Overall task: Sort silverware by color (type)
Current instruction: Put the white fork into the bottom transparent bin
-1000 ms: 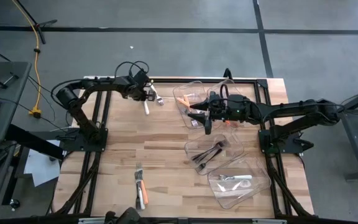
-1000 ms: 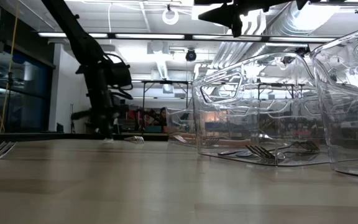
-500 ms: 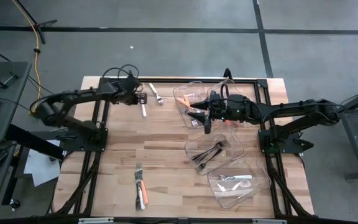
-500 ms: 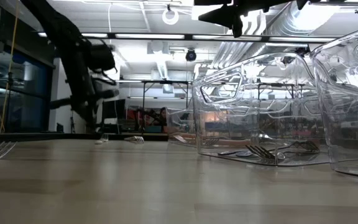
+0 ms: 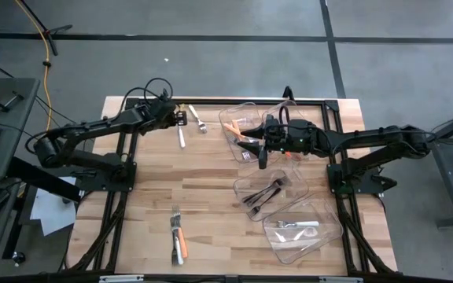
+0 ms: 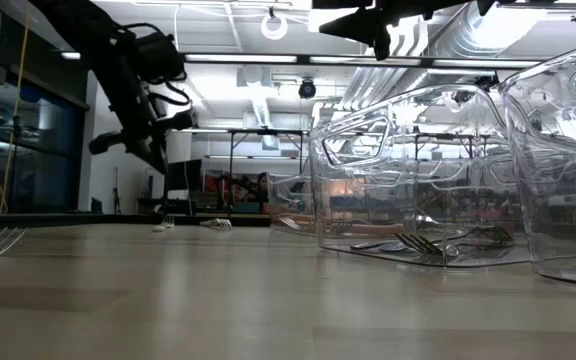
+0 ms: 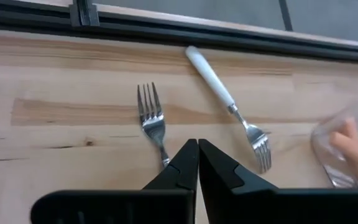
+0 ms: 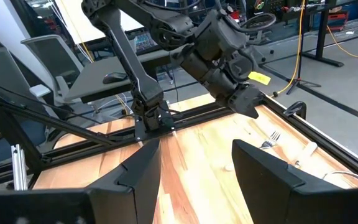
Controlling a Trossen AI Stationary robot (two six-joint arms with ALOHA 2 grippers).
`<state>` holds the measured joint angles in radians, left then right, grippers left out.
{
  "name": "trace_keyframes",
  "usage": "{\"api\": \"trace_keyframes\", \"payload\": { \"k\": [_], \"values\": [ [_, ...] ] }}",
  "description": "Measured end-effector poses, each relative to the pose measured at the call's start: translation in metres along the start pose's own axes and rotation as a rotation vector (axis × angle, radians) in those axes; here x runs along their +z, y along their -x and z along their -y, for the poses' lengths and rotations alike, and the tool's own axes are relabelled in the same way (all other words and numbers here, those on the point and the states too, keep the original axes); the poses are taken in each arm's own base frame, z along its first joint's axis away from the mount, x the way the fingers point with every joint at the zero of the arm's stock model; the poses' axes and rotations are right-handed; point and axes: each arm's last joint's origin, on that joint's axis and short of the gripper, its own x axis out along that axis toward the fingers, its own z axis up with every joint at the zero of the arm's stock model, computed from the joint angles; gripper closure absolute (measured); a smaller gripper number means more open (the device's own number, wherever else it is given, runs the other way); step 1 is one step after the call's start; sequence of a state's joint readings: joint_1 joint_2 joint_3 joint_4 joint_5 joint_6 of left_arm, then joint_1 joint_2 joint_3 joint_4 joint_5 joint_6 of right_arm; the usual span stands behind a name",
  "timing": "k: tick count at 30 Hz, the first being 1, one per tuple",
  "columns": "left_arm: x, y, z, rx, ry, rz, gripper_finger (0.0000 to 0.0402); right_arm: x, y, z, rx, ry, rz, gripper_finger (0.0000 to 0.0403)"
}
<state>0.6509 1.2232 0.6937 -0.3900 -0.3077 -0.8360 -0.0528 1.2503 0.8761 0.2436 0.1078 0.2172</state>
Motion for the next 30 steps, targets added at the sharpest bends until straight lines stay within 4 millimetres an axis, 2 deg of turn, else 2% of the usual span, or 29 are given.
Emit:
{"api": "trace_keyframes", "payload": {
  "k": [7,21,30],
  "values": [
    [-0.0014,-0.0022,0.0002,0.061,-0.006,0.05,0.0368,0.0,0.0,0.0,0.0,0.0,0.0,0.022],
    [-0.0016,-0.0017,0.0006,0.071,-0.005,0.067,0.0257,0.0,0.0,0.0,0.001,-0.002,0.0,0.022],
    [-0.0003,-0.0016,0.0025,0.047,0.012,0.074,0.0238,0.0,0.0,0.0,0.001,-0.002,0.0,0.022]
  ]
}}
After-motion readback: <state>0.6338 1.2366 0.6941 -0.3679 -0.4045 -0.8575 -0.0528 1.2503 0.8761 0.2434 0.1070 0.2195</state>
